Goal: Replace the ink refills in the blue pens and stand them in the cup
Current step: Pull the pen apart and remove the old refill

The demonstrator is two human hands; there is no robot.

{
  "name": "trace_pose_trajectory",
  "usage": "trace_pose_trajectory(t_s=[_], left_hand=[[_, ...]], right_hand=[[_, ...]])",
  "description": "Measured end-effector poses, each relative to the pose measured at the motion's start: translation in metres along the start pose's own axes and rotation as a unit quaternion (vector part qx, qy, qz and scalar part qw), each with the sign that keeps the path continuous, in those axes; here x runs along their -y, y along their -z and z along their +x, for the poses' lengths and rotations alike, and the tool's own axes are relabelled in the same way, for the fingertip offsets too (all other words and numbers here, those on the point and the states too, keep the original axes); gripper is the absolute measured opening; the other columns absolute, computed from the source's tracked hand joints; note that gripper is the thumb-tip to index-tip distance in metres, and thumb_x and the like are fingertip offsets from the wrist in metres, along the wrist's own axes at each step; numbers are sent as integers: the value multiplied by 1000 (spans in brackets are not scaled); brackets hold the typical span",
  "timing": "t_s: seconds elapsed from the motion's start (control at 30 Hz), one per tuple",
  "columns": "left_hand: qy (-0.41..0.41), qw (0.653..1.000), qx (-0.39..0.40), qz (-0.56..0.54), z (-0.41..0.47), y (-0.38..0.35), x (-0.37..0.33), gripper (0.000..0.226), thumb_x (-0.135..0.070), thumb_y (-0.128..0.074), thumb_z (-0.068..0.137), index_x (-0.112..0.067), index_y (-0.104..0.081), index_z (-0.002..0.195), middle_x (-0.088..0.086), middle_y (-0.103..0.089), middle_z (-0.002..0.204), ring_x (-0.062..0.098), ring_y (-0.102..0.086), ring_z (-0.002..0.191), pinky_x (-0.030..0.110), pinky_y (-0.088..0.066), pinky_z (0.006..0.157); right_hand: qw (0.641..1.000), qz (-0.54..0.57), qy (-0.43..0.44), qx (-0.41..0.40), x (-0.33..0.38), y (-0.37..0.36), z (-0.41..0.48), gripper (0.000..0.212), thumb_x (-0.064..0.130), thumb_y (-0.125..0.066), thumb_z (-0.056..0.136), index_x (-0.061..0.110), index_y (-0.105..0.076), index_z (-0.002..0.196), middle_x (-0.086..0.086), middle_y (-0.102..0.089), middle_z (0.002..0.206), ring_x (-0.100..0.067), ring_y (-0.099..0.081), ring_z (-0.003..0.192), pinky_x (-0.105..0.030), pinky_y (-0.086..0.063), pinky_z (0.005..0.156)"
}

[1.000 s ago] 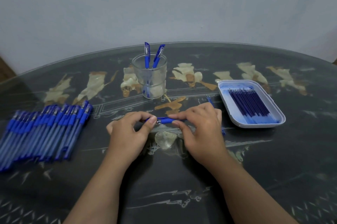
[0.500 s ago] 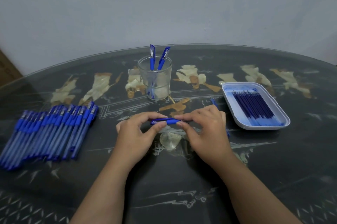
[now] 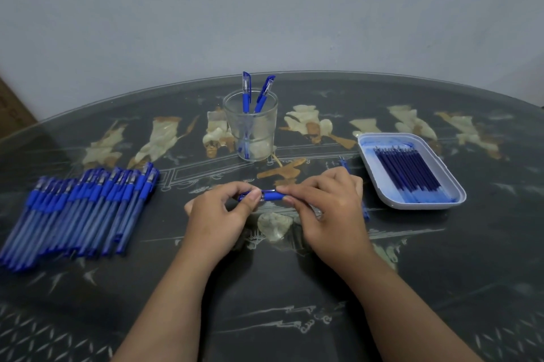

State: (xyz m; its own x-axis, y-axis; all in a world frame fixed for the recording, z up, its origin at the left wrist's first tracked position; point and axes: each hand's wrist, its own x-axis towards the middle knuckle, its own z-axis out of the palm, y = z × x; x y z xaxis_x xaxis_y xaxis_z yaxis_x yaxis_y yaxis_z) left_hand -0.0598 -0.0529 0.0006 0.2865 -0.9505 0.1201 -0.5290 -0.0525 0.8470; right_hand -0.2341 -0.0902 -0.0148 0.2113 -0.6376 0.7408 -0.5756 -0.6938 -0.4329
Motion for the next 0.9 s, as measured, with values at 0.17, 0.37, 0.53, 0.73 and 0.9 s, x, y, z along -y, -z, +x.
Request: trace_pose_trajectory(t_s=[0.17,0.37,0.53,0.73,0.9], left_hand=[[-12,1000,-16,-9,0,0,-3,4,-57,-60,82,-59,-63,83,-28,-67,75,21,-59,105,50,-40,102],[-49,999,-13,-15,-1,1,-4,12,-47,-69,83,-56,-66,89,-31,-68,87,-1,-60,101,48,-37,106],[-23,996,-47,-65,2,2,0,11,-41,-65,88,-48,-69,81,-20,-70,78,3,-63,87,49,-43,100],[-29,995,-97,-13,4,2,7,5,-41,-65,87,-45,-67,84,-18,-69,88,-2,-59,96,45,-33,107],[-70,981,-62,168,2,-2,3,10,-36,-70,84,-44,-64,82,-29,-63,92,-20,-42,96,23,-11,78]], right_hand=[[1000,7,-7,-2,1,-1,0,19,38,-61,88,33,-76,98,17,-61,76,-3,-38,82,-25,-24,79],[999,5,-44,10,0,0,1,19,50,-66,80,38,-75,91,20,-63,75,-5,-45,83,-28,-26,79],[997,24,-66,-26,-4,2,1,13,44,-67,80,34,-73,83,22,-62,76,-8,-47,84,-36,-35,81],[995,36,-92,-30,-1,3,2,11,44,-66,79,34,-72,82,26,-60,79,-8,-48,85,-36,-35,79],[996,-1,-93,-11,-2,4,1,15,48,-61,82,36,-70,86,25,-59,83,-6,-45,88,-28,-25,80]])
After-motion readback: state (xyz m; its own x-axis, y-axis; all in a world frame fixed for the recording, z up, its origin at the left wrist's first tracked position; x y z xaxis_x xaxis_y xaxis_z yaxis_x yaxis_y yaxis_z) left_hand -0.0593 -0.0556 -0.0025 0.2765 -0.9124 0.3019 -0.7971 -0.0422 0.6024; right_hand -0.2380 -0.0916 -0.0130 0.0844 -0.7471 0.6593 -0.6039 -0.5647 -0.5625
